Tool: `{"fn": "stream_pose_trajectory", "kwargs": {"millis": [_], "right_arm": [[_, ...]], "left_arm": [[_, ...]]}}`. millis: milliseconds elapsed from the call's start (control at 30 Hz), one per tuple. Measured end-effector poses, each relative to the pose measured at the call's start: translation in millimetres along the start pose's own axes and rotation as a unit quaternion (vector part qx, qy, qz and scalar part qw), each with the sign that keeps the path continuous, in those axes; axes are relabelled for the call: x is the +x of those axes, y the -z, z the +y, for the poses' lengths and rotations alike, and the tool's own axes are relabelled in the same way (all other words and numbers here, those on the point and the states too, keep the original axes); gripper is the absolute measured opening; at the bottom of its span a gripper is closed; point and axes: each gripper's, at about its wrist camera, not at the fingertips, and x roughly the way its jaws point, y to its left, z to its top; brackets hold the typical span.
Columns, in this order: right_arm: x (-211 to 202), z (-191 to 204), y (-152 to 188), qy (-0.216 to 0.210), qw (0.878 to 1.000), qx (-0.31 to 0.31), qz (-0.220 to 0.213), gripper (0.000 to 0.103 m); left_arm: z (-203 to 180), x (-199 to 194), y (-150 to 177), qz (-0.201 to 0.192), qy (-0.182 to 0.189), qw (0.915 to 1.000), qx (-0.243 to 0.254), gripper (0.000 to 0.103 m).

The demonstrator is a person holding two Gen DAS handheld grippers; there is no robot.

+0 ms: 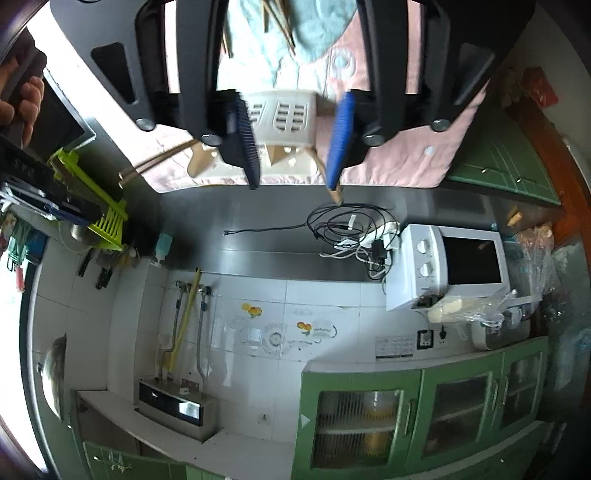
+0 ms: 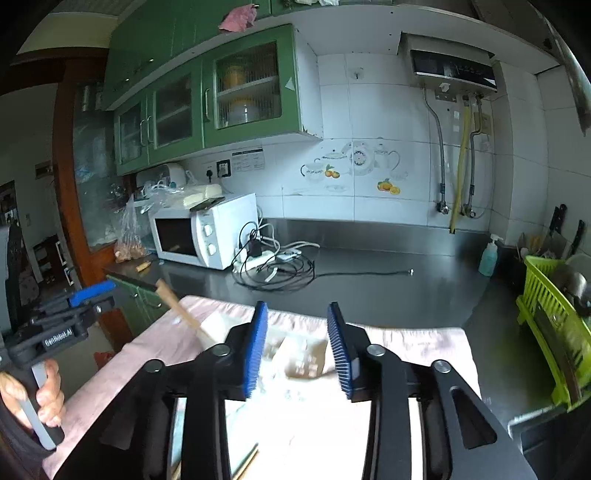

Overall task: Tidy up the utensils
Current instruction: 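Carry both chopsticks upright over the white holder, lower them in, open both tools, then move both open tools back over the chopsticks lying on the cloth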

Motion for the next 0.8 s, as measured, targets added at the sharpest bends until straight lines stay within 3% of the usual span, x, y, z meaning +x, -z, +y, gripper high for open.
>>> {"fn": "stream_pose_trajectory", "kwargs": {"millis": [167, 333, 467, 800], "right_arm": [[-29.7, 17.7, 44.2, -0.013, 1.0, 0.009, 0.018, 0.053], [-52.0, 38.5, 93.5, -0.024, 0.998, 0.004, 0.051, 0.061], [-66.2, 54.8, 134.5, -0.013, 0.997, -0.002, 0.073, 0.064], [-73.8, 85.6, 225.0, -0.034, 0.987, 0.013, 0.157, 0.063]], "left_arm": [[-2.7, -42.2, 29.1, -0.009, -0.015, 0.9998, 0.007, 0.079], [-1.4, -78.0, 67.0, -0.011, -0.041, 0.999, 0.017, 0.094], [6.0, -99.3, 99.5, 0.0, -0.06, 0.9981, 0.009, 0.098], [29.9, -120.2, 159.4, 0.041, -0.092, 0.9946, -0.024, 0.098]]}}
